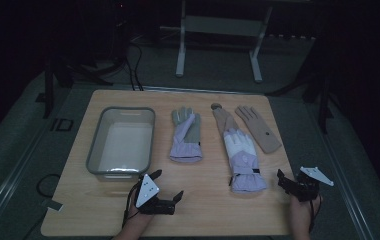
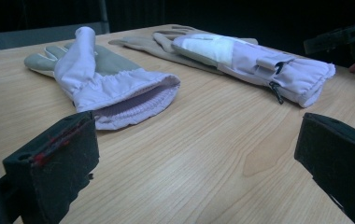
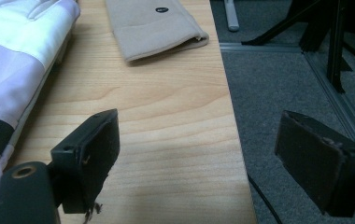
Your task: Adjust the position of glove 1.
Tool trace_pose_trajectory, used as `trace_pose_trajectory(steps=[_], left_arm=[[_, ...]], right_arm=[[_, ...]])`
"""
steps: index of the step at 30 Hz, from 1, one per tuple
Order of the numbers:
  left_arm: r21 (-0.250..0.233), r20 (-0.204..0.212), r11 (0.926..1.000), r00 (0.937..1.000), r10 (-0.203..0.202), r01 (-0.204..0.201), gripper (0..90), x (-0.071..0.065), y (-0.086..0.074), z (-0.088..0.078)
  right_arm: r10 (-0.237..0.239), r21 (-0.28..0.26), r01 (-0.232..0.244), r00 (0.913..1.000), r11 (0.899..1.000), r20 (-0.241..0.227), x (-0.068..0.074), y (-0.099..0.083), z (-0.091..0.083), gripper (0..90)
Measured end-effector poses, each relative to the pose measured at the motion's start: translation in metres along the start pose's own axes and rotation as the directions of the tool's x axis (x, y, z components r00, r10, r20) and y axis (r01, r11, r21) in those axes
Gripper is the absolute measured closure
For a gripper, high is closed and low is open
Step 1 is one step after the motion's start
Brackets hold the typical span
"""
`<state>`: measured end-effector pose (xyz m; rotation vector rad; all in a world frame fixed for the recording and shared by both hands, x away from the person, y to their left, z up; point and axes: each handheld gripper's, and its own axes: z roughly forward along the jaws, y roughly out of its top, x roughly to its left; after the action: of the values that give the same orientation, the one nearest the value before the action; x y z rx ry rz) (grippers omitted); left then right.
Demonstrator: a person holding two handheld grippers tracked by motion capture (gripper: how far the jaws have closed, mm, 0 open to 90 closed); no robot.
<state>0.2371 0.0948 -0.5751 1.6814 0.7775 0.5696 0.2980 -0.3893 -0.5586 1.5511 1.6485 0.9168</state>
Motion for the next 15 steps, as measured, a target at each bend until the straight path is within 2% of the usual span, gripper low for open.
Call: trace_pose_trajectory(steps=[3,6,9,11,15], left_arm=[[0.0,-0.024,0.9999,0.9996,0.013,-0.013,0.1,-0.001,0.0,0.0],[0.001,-0.023,1.0,0.9997,0.006,-0.006,0.2,0.0,0.0,0.0],[0.002,-0.016,1.0,0.9999,0.002,-0.002,0.2,0.001,0.0,0.0],[0.002,-0.013,1.0,0.9999,0.002,-0.002,0.1,0.001,0.0,0.0],[0.004,-0.012,1.0,0.9999,0.0,0.0,0.1,0.001,0.0,0.0]], right_arm=[[-0.02,-0.006,0.02,0.9997,1.0,0.012,0.002,0.0,-0.001,14.1],[-0.018,0.01,0.018,0.9997,1.0,0.019,0.002,0.0,0.001,14.1],[-0.04,0.022,0.04,0.9992,0.999,0.005,0.004,0.001,0.002,14.0],[-0.044,0.049,0.045,0.999,0.998,-0.011,0.005,0.002,0.003,13.5],[-0.053,0.045,0.054,0.9986,0.998,-0.005,0.0,0.018,-0.005,13.5]])
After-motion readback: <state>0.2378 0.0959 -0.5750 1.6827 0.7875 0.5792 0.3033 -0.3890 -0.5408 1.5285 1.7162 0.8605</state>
